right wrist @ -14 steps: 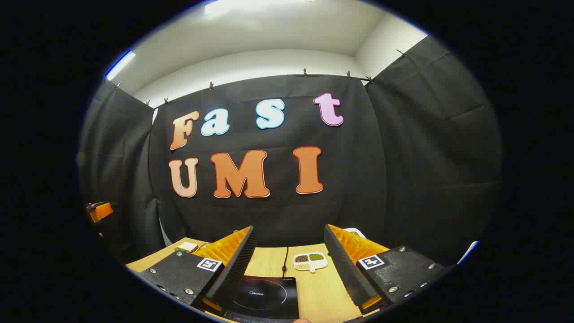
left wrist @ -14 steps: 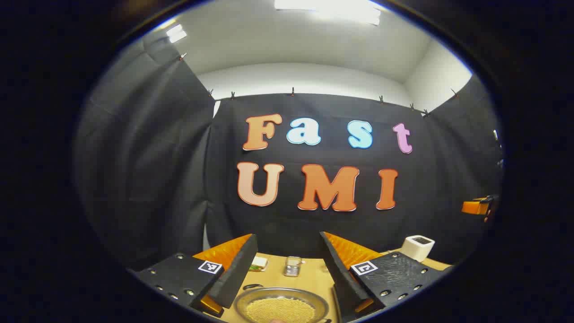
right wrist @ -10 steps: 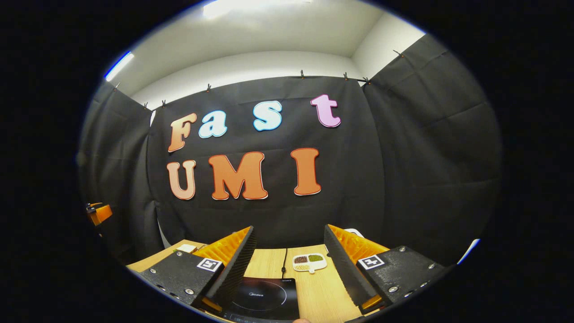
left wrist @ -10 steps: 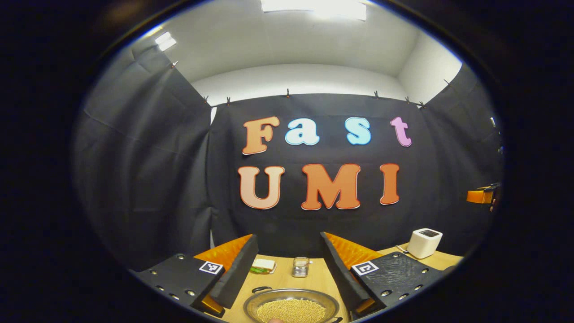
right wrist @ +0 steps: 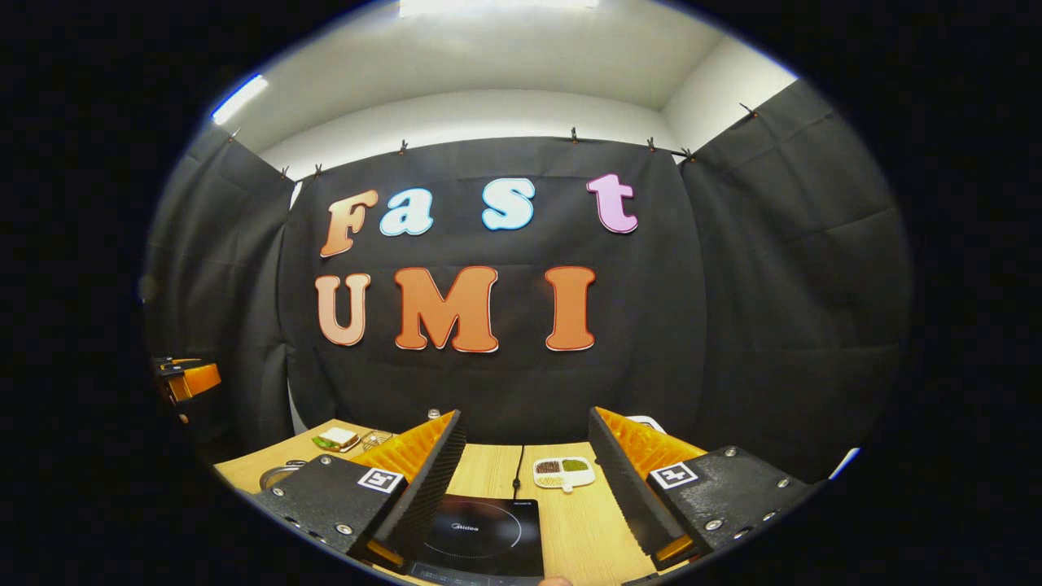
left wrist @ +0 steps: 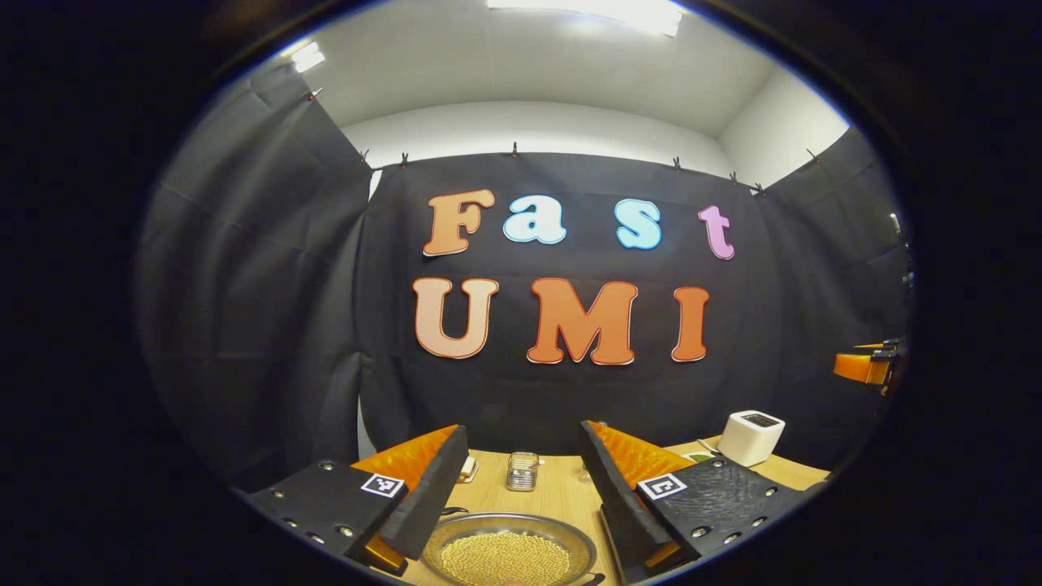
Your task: First push the handle of the pot to place it horizontally, then grasp the pot with both hands and set it on the induction cooktop.
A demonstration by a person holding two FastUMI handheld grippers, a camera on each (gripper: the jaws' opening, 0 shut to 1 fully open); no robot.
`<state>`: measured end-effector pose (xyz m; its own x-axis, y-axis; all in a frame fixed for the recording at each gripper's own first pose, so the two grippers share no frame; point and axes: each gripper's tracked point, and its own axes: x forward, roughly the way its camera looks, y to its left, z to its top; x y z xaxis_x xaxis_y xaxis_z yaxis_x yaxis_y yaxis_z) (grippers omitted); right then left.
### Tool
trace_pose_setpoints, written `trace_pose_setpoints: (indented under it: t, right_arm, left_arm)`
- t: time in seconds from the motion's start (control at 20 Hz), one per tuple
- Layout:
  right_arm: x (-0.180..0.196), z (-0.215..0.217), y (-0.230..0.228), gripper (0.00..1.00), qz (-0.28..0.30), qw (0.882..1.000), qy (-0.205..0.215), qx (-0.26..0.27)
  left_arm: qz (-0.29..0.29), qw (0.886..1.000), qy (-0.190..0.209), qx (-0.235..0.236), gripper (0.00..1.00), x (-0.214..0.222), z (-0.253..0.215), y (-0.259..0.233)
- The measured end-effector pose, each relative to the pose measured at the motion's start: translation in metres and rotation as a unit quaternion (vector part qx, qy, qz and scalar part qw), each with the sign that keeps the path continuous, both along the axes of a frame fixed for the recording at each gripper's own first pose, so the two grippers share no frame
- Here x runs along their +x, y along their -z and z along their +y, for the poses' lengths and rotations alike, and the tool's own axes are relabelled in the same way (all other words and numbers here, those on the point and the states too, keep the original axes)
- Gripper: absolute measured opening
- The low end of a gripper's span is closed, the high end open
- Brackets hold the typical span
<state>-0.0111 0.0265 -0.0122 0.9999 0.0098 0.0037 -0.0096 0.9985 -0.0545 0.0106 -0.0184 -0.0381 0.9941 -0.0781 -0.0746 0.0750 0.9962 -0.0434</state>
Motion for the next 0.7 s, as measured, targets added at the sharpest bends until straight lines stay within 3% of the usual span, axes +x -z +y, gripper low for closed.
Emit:
trace_pose_setpoints:
  t: [0.1, 0.15, 0.2, 0.3, 0.5, 0.6, 0.65, 0.7]
  right_arm:
    - [0.0, 0.004, 0.003, 1.0, 0.003, 1.0, -0.005, 0.005]
    - [0.001, 0.004, 0.005, 0.95, 0.004, 1.0, -0.006, 0.006]
    - [0.003, 0.004, 0.006, 1.0, 0.006, 1.0, -0.005, 0.007]
    - [0.005, 0.002, 0.011, 1.0, 0.01, 1.0, -0.004, 0.009]
    - [0.008, -0.001, 0.016, 0.95, 0.015, 1.0, -0.003, 0.017]
    - [0.01, -0.005, 0.017, 0.95, 0.014, 1.0, 0.002, 0.018]
    - [0.01, -0.006, 0.017, 0.95, 0.014, 1.0, 0.004, 0.018]
    - [0.01, -0.008, 0.017, 0.95, 0.013, 1.0, 0.006, 0.018]
  left_arm:
    - [0.006, 1.0, 0.0, -0.007, 0.89, 0.0, 0.001, 0.004]
    - [0.009, 1.0, 0.002, -0.008, 0.89, -0.001, 0.0, 0.008]
    - [0.013, 1.0, 0.003, -0.005, 0.89, -0.001, 0.001, 0.011]
    - [0.019, 1.0, -0.001, 0.007, 0.89, -0.001, 0.004, 0.015]
    - [0.032, 0.999, 0.027, 0.013, 0.93, -0.006, -0.012, 0.025]
    - [0.035, 0.999, 0.033, 0.017, 0.75, -0.005, -0.013, 0.029]
    - [0.038, 0.999, 0.03, 0.019, 0.6, -0.004, -0.011, 0.032]
    - [0.042, 0.998, 0.03, 0.019, 0.56, -0.005, -0.012, 0.037]
